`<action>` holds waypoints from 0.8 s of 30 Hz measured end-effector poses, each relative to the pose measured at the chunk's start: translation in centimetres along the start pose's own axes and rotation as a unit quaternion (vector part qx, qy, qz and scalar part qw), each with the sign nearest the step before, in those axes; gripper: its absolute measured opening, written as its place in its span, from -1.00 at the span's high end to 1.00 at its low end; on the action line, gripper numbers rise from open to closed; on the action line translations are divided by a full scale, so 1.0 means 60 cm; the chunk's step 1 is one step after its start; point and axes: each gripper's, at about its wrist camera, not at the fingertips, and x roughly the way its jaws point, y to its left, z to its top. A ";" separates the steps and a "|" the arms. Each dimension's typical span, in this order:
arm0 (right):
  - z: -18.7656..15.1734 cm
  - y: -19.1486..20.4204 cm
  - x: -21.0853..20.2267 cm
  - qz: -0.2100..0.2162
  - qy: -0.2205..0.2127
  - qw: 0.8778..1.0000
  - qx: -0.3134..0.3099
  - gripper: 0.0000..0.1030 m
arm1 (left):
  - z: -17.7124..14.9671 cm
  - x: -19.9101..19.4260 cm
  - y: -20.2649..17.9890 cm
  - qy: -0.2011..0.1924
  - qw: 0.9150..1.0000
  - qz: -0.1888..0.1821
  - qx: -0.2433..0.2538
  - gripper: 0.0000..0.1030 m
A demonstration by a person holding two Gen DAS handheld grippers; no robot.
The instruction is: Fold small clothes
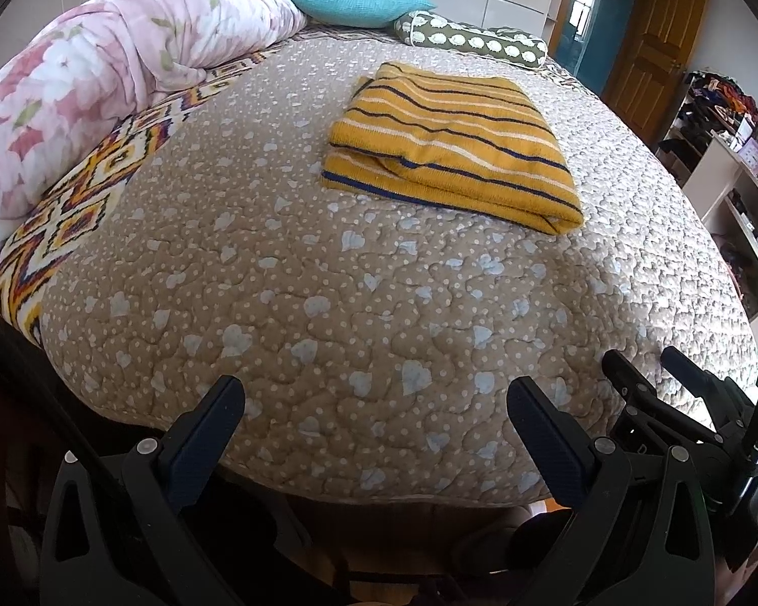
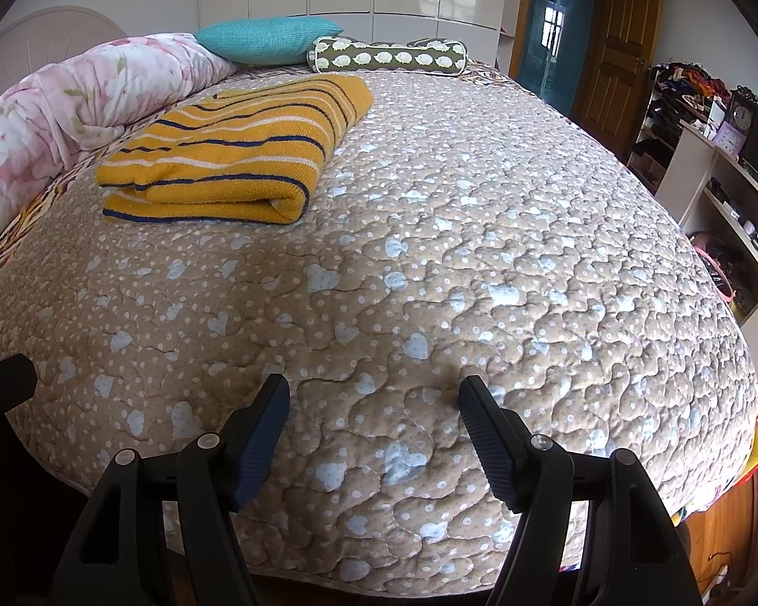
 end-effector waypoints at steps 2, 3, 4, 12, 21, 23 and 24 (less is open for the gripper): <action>0.000 0.000 0.000 0.000 0.000 1.000 0.000 -0.44 | 0.000 0.001 0.001 0.001 1.000 0.000 -0.001 -1.00; 0.001 0.000 0.001 0.000 0.000 1.000 -0.001 -0.45 | 0.000 0.001 0.001 0.001 1.000 0.000 -0.001 -1.00; 0.000 0.000 0.001 0.000 0.000 1.000 -0.001 -0.45 | 0.000 0.002 0.001 0.002 1.000 0.000 -0.002 -1.00; 0.001 -0.004 0.002 0.000 -0.001 1.000 -0.002 -0.45 | -0.001 0.004 0.000 0.004 1.000 -0.001 -0.002 -1.00; 0.004 -0.006 0.002 0.000 -0.003 1.000 -0.005 -0.45 | -0.002 0.008 0.001 0.007 1.000 -0.003 -0.005 -1.00; 0.007 -0.009 0.004 0.000 -0.004 1.000 -0.007 -0.45 | -0.003 0.009 0.003 0.008 1.000 -0.004 -0.007 -1.00; 0.008 -0.012 0.004 0.000 -0.004 1.000 -0.008 -0.45 | -0.003 0.009 0.003 0.008 1.000 -0.004 -0.007 -1.00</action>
